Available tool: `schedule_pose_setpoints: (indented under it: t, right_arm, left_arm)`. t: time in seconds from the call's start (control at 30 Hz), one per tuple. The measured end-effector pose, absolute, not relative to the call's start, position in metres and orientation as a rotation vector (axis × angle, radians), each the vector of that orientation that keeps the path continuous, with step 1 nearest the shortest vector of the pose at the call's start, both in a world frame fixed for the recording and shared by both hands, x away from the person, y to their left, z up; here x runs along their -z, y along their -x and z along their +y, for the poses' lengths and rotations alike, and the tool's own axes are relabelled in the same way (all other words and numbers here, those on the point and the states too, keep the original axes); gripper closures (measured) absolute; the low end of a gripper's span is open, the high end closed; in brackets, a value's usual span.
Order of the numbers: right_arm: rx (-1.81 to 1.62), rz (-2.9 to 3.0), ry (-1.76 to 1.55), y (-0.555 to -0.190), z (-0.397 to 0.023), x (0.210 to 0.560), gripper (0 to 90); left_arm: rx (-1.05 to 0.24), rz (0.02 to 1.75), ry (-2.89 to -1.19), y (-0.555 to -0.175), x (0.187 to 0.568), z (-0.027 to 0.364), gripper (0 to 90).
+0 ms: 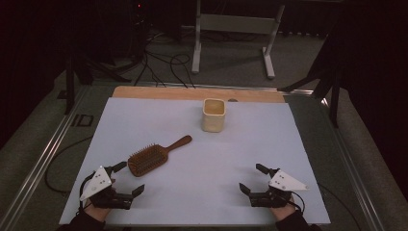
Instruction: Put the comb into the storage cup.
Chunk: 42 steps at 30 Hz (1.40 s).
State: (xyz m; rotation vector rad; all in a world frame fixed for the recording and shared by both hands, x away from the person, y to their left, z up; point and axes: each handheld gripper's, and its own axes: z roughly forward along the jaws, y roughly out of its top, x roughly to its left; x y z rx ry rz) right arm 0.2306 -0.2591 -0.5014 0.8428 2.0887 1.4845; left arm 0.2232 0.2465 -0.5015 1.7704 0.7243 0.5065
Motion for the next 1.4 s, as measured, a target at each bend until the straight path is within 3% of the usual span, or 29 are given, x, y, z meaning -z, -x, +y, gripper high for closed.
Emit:
schedule_pose_setpoints:
  t: [0.77,1.4]
  right_arm:
    - [-1.467,2.092,-0.817,-0.230,-0.256,0.499,8.6]
    - [-1.485,2.065,-0.811,-0.228,-0.257,0.495,8.6]
  left_arm:
    - [-0.484,0.725,-1.765,-0.221,0.495,0.247,0.1]
    - [-0.503,0.736,-1.789,-0.240,0.451,0.248,0.1]
